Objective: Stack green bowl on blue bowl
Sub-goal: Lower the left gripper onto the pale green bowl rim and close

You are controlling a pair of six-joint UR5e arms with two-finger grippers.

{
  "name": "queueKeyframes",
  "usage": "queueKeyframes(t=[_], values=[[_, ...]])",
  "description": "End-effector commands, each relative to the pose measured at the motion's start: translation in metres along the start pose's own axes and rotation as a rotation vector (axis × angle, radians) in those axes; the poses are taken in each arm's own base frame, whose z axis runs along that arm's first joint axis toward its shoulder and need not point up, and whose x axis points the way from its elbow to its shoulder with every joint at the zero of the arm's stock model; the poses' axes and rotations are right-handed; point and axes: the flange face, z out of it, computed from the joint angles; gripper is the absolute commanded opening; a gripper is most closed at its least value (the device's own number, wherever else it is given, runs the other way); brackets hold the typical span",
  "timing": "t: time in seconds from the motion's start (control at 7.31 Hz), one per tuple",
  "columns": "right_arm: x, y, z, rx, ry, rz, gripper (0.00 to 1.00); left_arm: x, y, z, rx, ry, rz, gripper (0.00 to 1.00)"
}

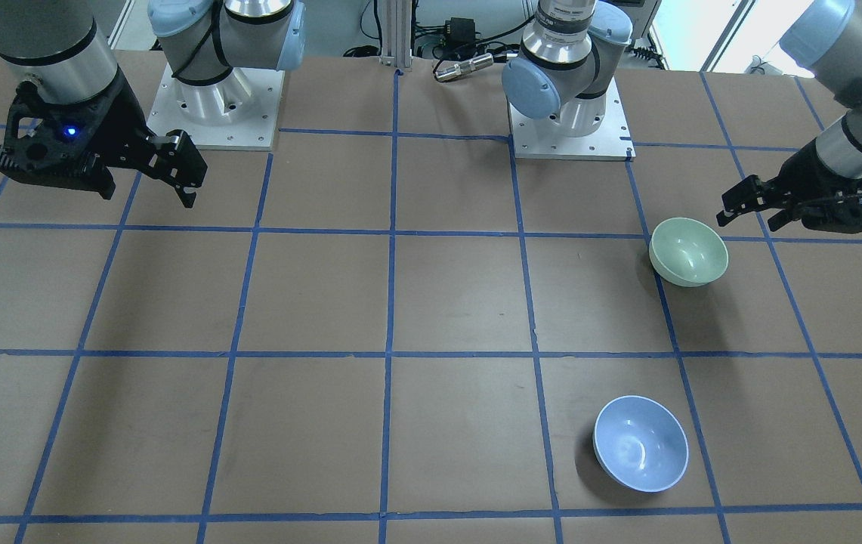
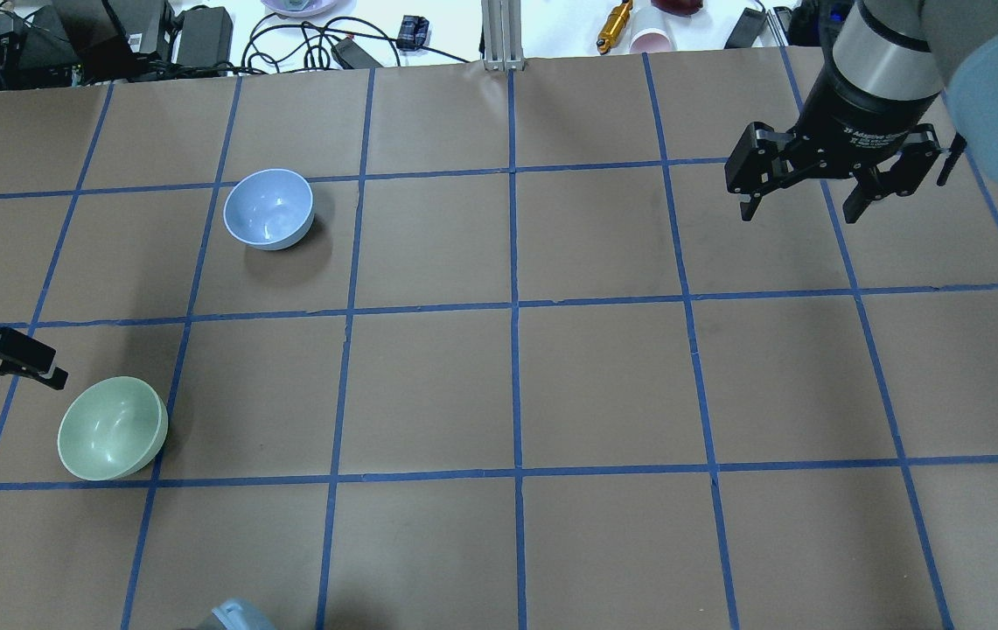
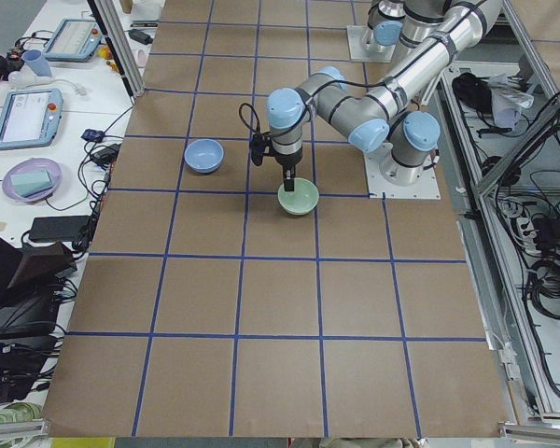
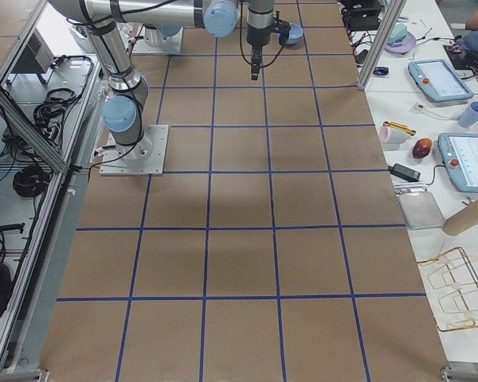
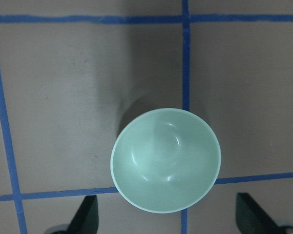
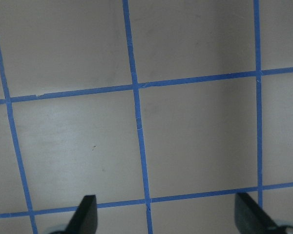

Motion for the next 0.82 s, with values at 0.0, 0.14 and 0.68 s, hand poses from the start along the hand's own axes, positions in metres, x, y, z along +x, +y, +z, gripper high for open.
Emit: queueKeyframes(t=[0.0, 0.14, 0.68], values=[[0.000, 0.000, 0.000, 0.000, 0.000, 0.000, 1.00, -0.025, 0.018, 0.042, 0.010, 0.003, -0.028, 1.00], [0.000, 0.000, 0.000, 0.000, 0.000, 0.000, 1.00, -0.036, 0.022, 0.054, -0.006, 0.029, -0.017, 1.00], [0.000, 0.000, 0.000, 0.000, 0.000, 0.000, 1.00, -0.037, 0.020, 0.091, 0.016, 0.042, 0.069, 0.99]])
